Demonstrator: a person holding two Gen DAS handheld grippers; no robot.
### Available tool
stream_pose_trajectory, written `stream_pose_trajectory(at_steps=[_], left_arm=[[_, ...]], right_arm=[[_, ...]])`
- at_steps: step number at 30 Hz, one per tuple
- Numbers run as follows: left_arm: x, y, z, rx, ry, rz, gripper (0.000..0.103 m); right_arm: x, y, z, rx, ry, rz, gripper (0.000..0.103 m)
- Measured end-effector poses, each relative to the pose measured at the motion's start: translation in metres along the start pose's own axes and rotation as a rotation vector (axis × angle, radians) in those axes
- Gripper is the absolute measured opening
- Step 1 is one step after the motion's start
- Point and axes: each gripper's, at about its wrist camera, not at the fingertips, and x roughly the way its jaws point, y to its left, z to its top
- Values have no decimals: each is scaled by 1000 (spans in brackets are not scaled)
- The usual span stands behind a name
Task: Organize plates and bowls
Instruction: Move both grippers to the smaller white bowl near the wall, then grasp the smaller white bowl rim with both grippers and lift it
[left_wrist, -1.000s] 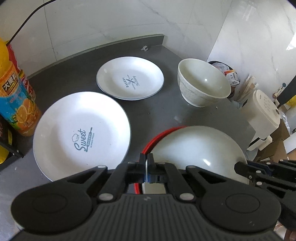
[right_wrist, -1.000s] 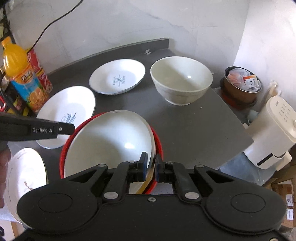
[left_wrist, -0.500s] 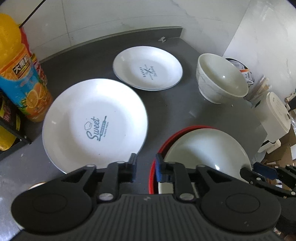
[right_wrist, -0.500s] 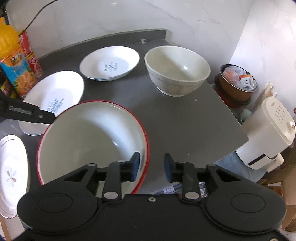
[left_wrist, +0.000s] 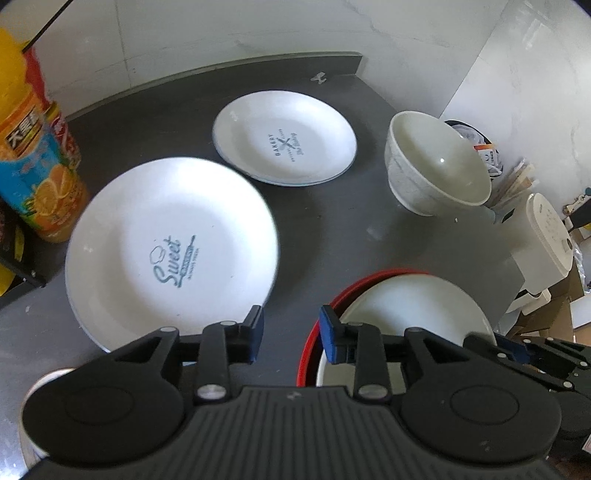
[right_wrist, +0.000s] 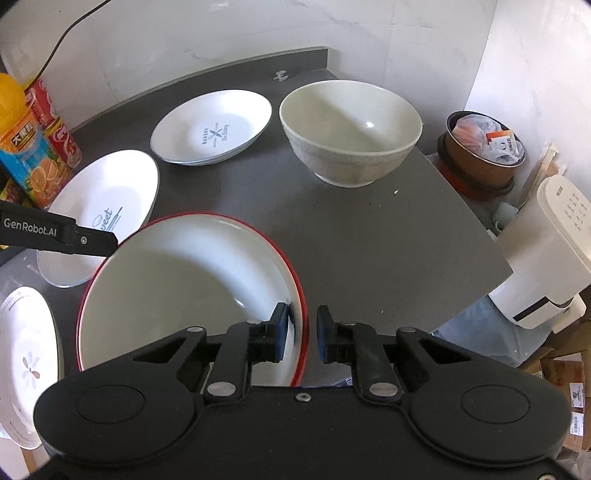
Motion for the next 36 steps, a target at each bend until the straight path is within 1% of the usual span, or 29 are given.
stream_pose_trajectory(at_steps=[2,4,6,8,11,13,18,22,28,36], left_arm=[[0,-5,6,7,-5,-3,36],[-1,-10,12,13,-13,-3,41],[-1,-15,20,20,-23,-1,48],[-1,-21,27,23,-40,1,56],[1,-31,37,26,-59,7,60],[4,-38,43,28,-66,9,61],[15,-56,58,29,-72,11,62],[26,-67,72,22,-79,8,62],[52,-84,94,5,-78,4,62],[78,-100,116,-46,-93,2,62]], right_arm=[[0,-5,3,17,0,24,16],[-5,-11,6,37,-15,53,19],[-10,-16,11,51,-30,75,23],[-16,-24,16,72,-59,96,31],[-19,-37,26,92,-84,104,38],[-19,-46,32,97,-98,109,44],[-11,-69,49,112,-114,112,45],[-1,-85,62,134,-127,119,51],[21,-108,85,156,-133,139,51],[49,-124,108,168,-116,168,51]])
